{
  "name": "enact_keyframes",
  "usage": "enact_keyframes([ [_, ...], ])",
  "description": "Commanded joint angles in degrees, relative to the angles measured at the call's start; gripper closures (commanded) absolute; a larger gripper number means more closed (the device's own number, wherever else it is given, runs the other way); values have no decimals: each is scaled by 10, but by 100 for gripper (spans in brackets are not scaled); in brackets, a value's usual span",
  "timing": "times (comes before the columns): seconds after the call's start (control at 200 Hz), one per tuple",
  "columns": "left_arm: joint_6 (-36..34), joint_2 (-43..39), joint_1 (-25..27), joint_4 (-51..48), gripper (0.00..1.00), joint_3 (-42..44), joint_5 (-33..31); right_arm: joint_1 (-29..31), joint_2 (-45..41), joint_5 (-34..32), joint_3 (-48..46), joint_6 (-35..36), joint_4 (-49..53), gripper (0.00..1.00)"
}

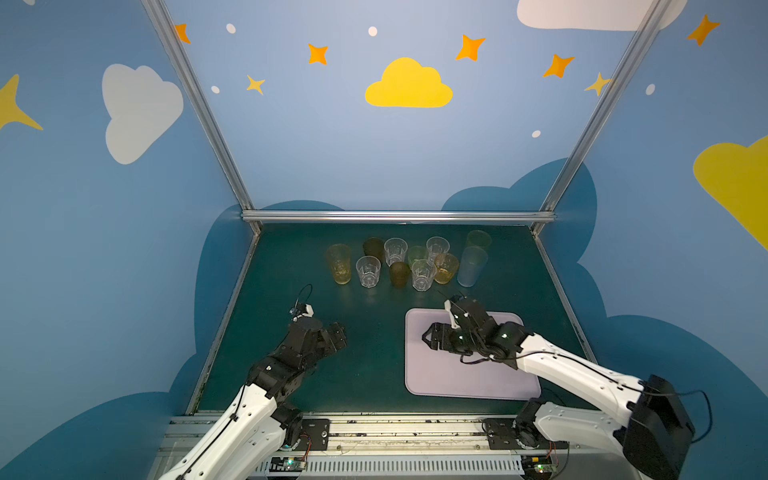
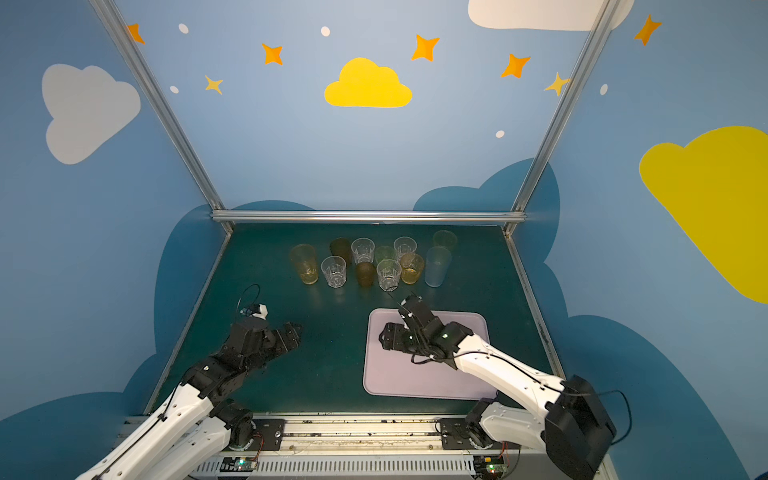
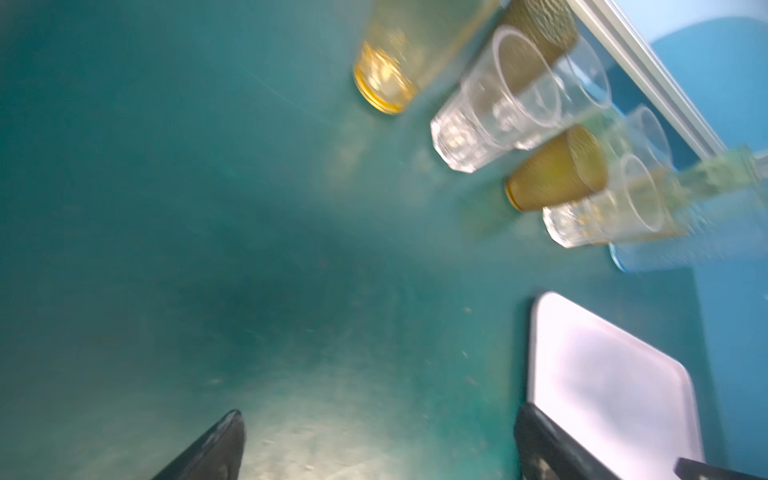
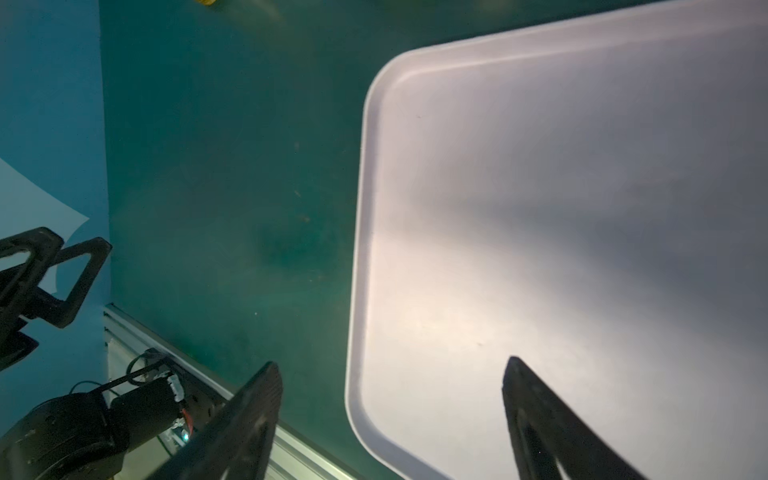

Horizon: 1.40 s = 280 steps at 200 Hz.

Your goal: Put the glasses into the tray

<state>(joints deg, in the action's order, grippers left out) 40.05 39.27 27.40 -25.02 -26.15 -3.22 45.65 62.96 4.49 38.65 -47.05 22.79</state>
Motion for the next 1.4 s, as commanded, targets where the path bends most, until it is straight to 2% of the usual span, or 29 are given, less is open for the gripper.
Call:
enact_keyframes([
  [0.0, 22, 33, 40, 40, 0, -13, 26, -20, -84, -1, -55, 19, 14, 14],
  [0.22, 28, 153, 155, 112, 0, -42, -17, -53, -261, 2, -141, 9, 19, 12],
  [0.345, 19, 240, 202, 135, 0, -82, -15, -67, -334, 9, -169, -3, 20, 12],
  [0.496, 10, 345, 235, 95, 0, -157, -16, -72, -364, 45, -190, -12, 12, 12],
  [0.611, -8, 401, 257, 85, 7, -197, -15, -72, -367, 62, -202, -16, 10, 12],
  [0.681, -8, 424, 261, 92, 14, -207, -10, -72, -368, 64, -207, -20, 9, 12],
  [0.761, -5, 442, 261, 101, 29, -211, -4, -72, -373, 65, -210, -21, 8, 12],
  [0.821, -3, 452, 261, 106, 32, -212, -2, -72, -378, 66, -213, -23, 6, 12],
  [0.886, -1, 462, 262, 111, 40, -212, 1, -72, -382, 67, -218, -25, 3, 12],
  [1.397, 4, 539, 269, 124, 51, -236, 29, -74, -378, 53, -234, -30, 2, 12],
])
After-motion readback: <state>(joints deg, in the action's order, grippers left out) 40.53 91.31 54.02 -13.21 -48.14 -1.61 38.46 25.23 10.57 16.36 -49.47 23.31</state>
